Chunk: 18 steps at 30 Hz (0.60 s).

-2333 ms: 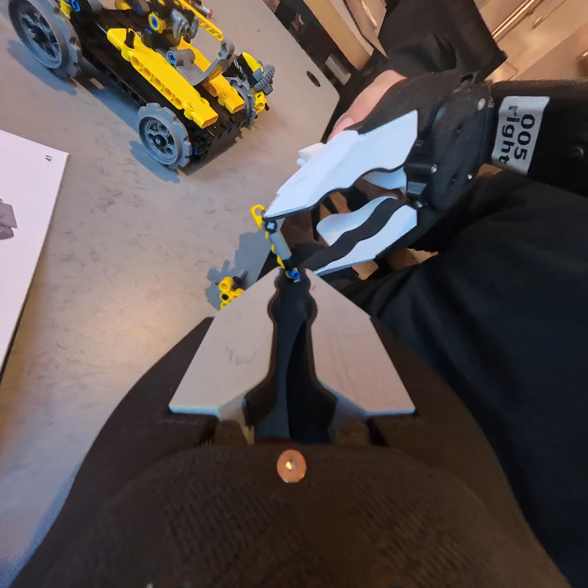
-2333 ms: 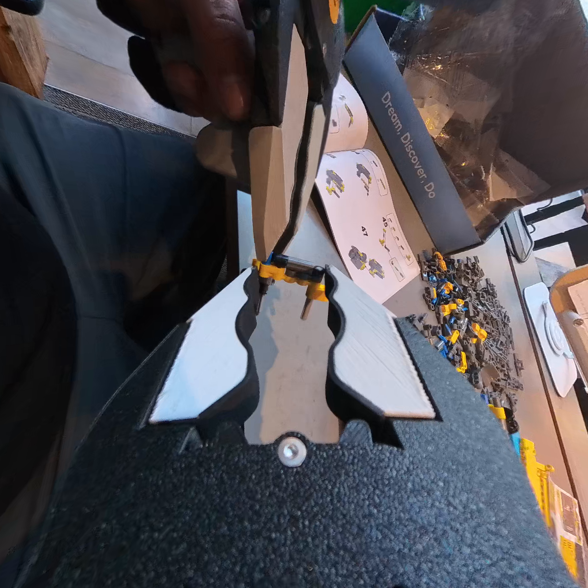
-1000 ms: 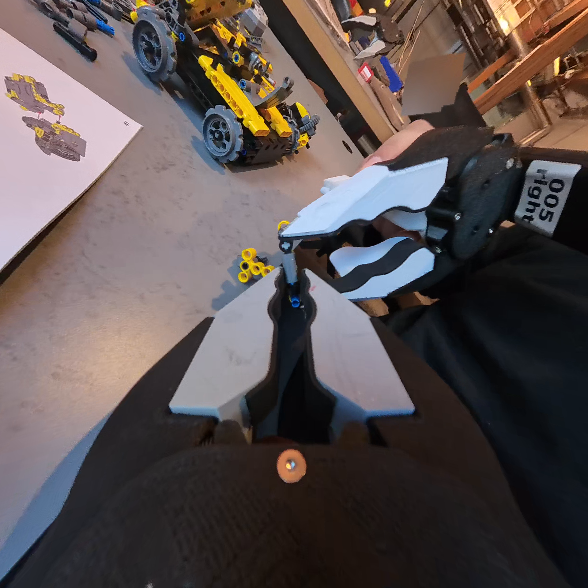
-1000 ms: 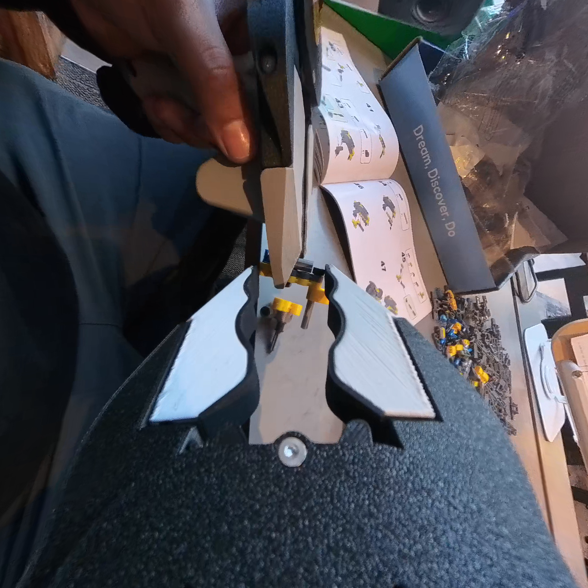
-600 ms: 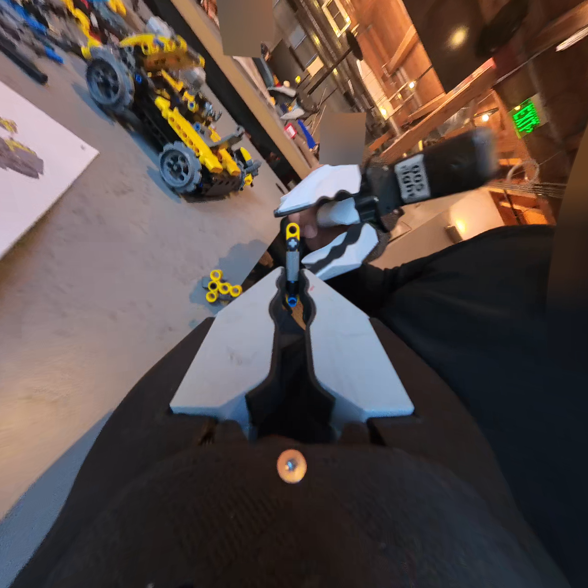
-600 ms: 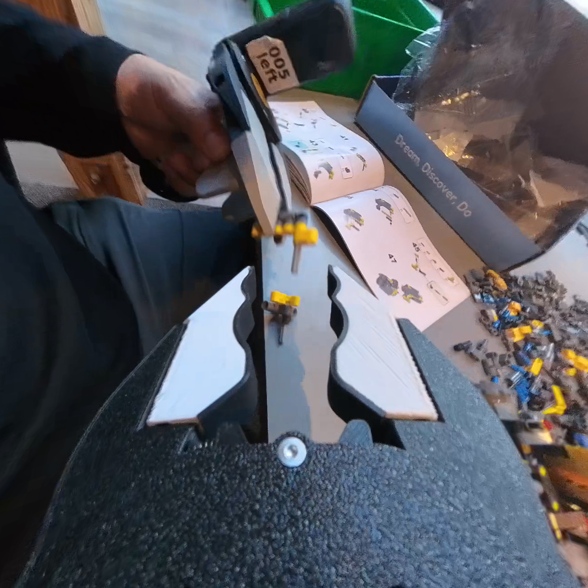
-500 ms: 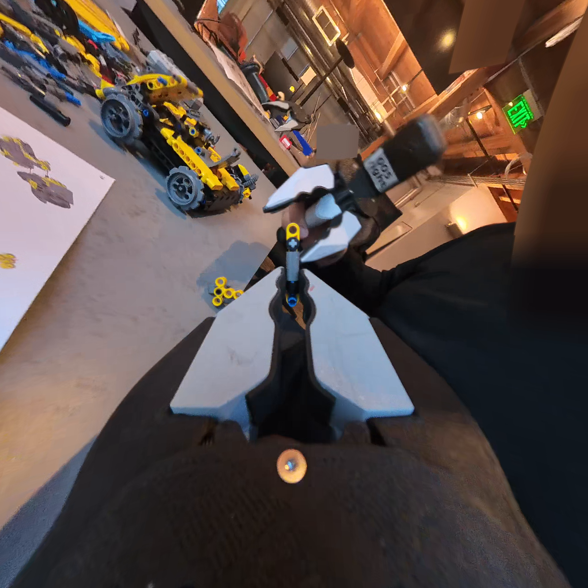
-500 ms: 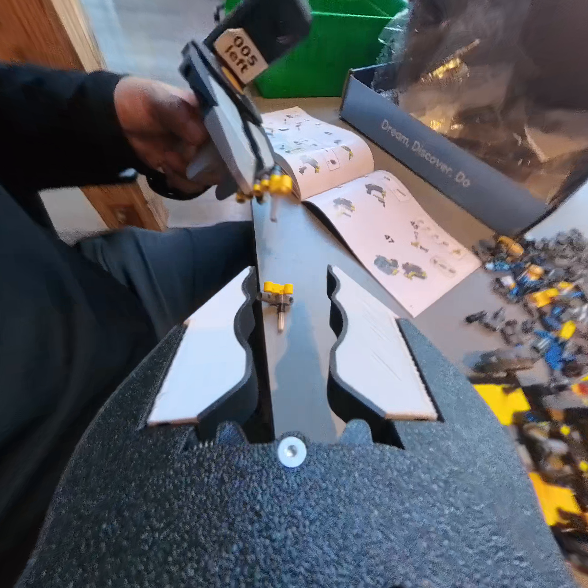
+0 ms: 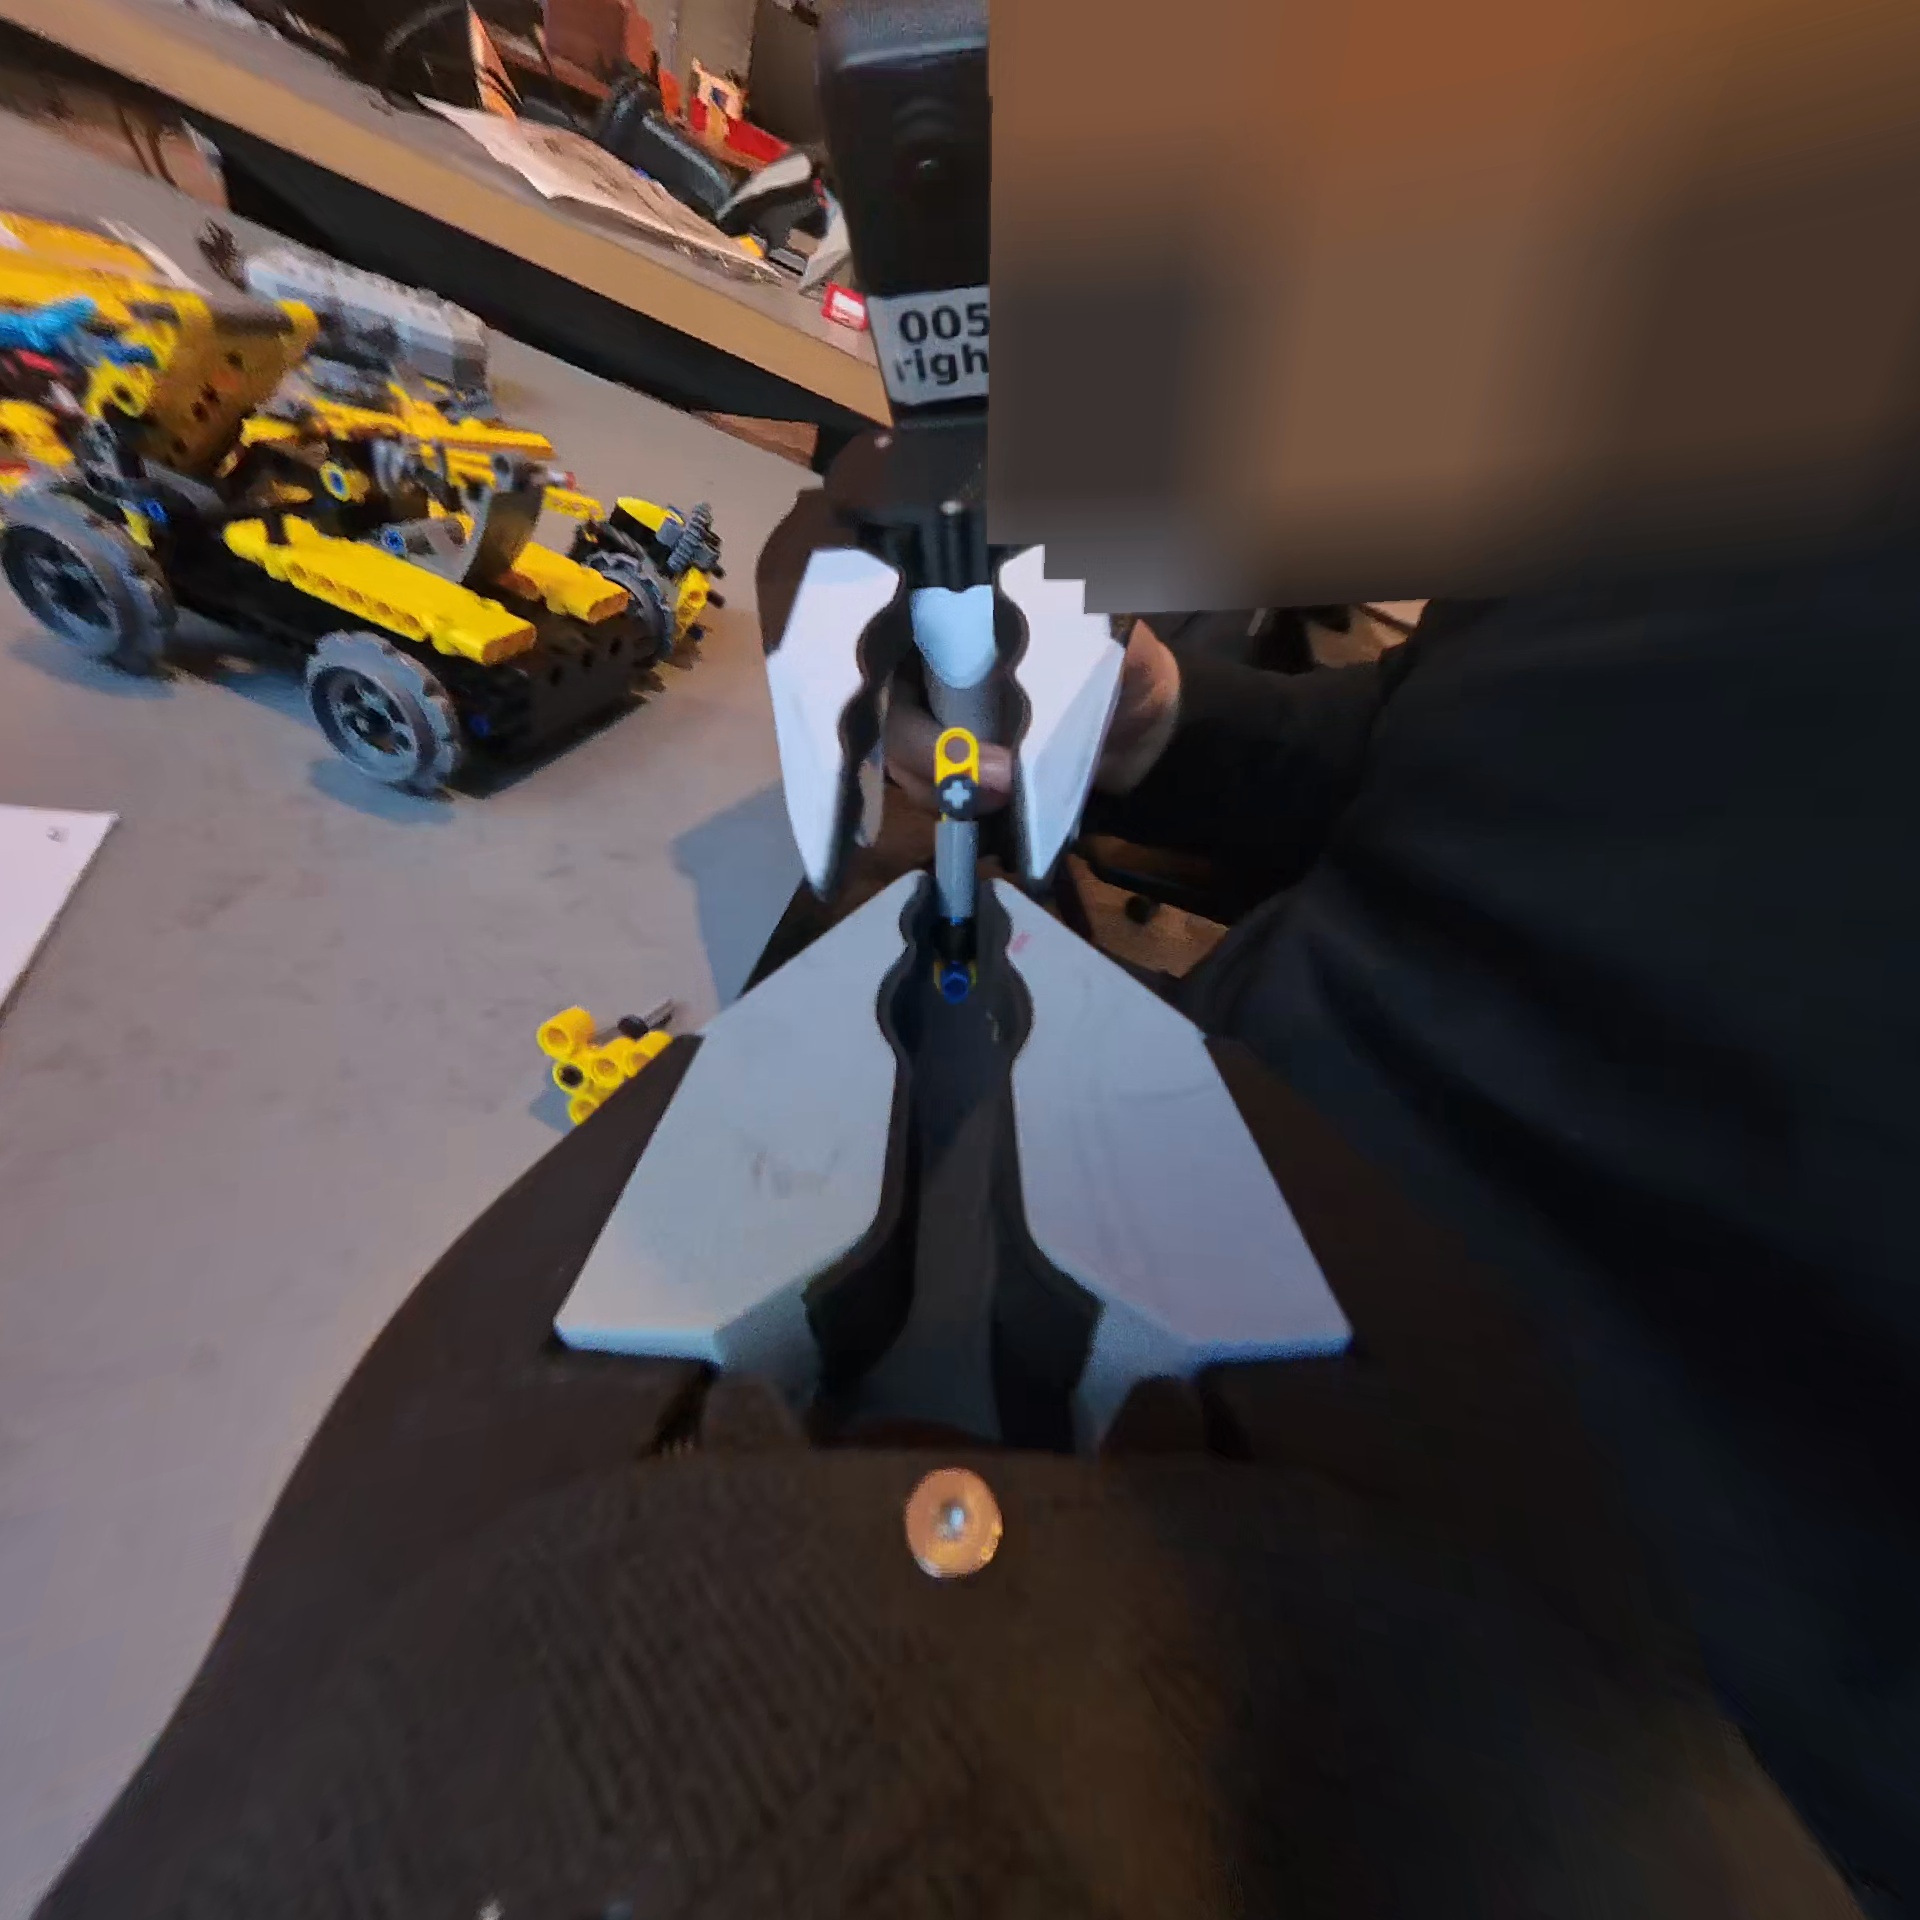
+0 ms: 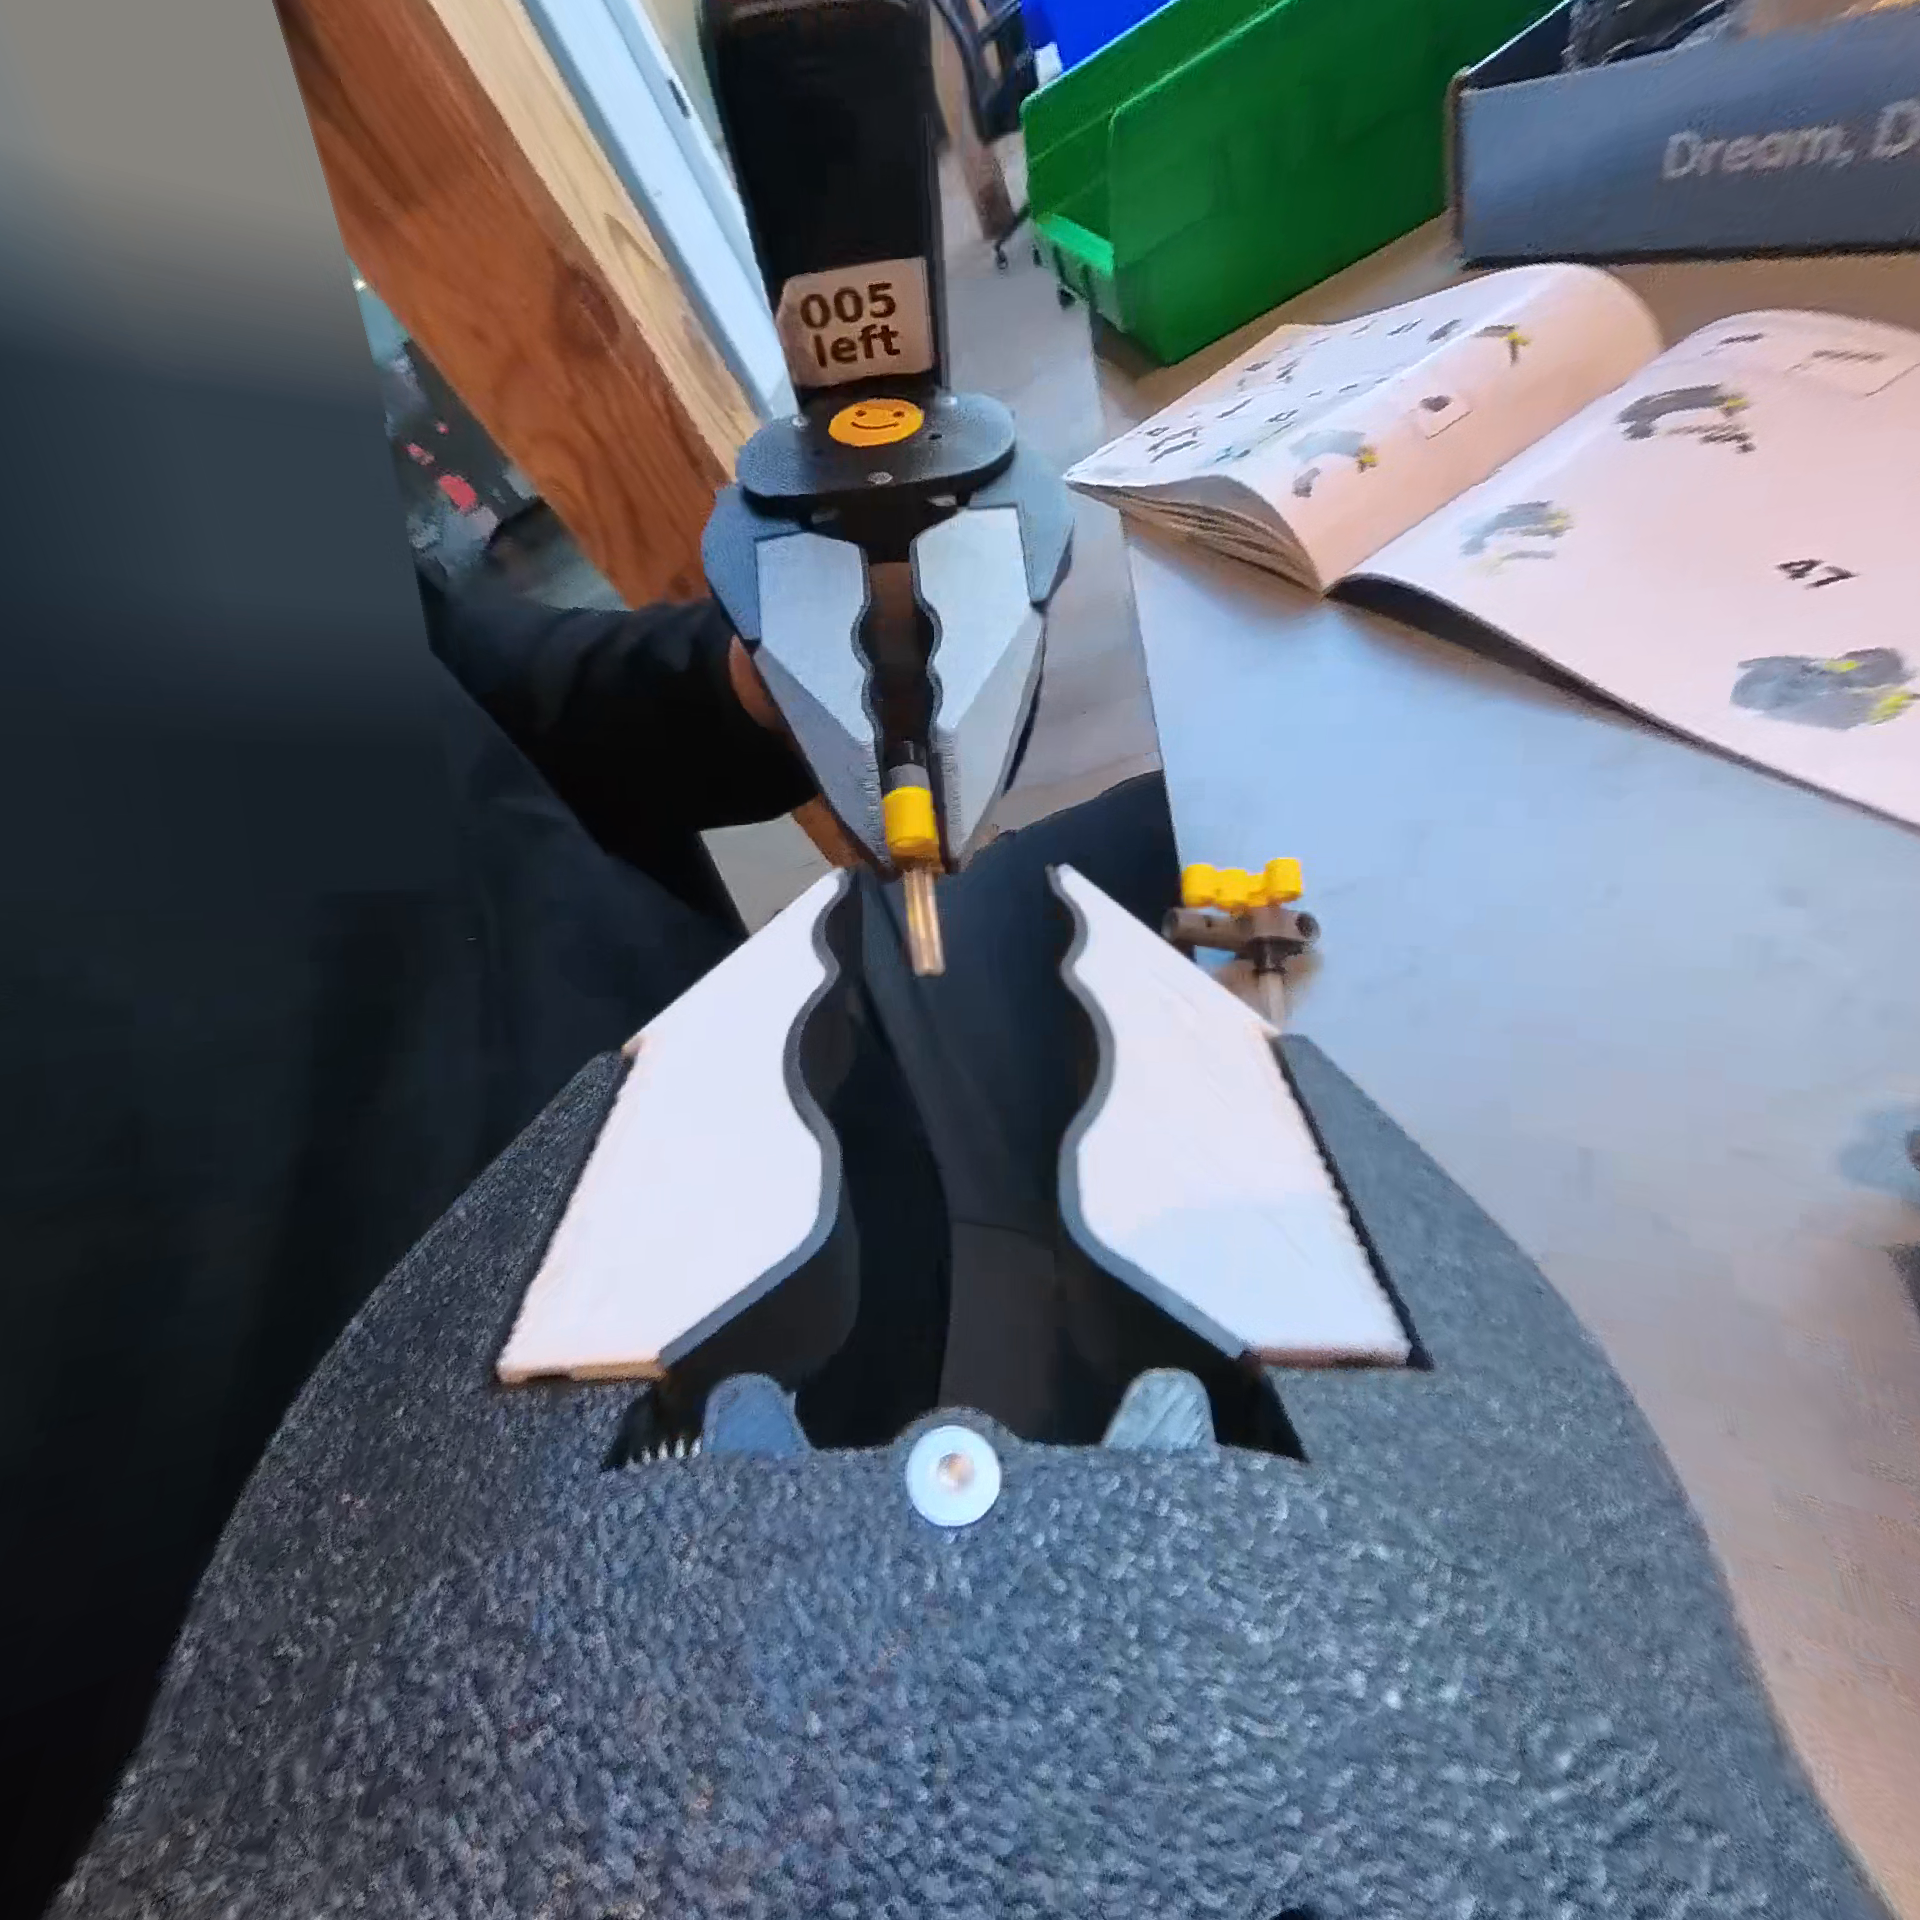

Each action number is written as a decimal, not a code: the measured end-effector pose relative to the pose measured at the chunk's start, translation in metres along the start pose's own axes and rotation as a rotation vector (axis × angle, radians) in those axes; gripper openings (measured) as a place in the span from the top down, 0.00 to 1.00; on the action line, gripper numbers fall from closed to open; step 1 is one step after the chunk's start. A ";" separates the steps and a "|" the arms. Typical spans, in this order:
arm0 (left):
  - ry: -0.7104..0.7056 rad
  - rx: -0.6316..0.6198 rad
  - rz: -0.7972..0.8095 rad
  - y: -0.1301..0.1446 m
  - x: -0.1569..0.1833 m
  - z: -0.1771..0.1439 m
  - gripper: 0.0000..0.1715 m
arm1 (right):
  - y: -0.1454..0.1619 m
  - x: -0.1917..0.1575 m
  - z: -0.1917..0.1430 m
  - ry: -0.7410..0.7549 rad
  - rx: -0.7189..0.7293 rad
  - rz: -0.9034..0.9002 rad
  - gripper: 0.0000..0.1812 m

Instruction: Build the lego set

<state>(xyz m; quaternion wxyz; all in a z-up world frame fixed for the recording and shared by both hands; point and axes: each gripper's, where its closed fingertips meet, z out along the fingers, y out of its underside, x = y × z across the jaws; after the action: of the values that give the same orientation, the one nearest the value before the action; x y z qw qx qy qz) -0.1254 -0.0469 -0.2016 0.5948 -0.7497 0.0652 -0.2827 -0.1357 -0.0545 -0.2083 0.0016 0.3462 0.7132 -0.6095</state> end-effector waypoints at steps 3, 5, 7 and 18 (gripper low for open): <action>-0.019 -0.006 0.068 -0.001 -0.001 0.006 0.97 | -0.002 -0.002 -0.003 -0.026 0.028 0.017 0.87; -0.024 -0.044 0.082 0.003 -0.002 0.010 0.96 | -0.006 -0.004 -0.005 -0.041 0.054 0.033 0.90; -0.039 -0.077 0.096 0.007 -0.004 0.013 0.96 | -0.008 -0.004 -0.007 -0.050 0.070 0.048 0.91; -0.067 -0.028 0.085 -0.003 -0.008 0.006 0.97 | -0.012 0.003 -0.005 -0.005 0.083 0.047 0.93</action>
<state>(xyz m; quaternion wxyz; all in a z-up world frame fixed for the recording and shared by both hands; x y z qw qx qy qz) -0.1300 -0.0377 -0.2020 0.5976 -0.7635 0.0811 -0.2310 -0.1417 -0.0488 -0.1981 0.0033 0.3612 0.6788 -0.6394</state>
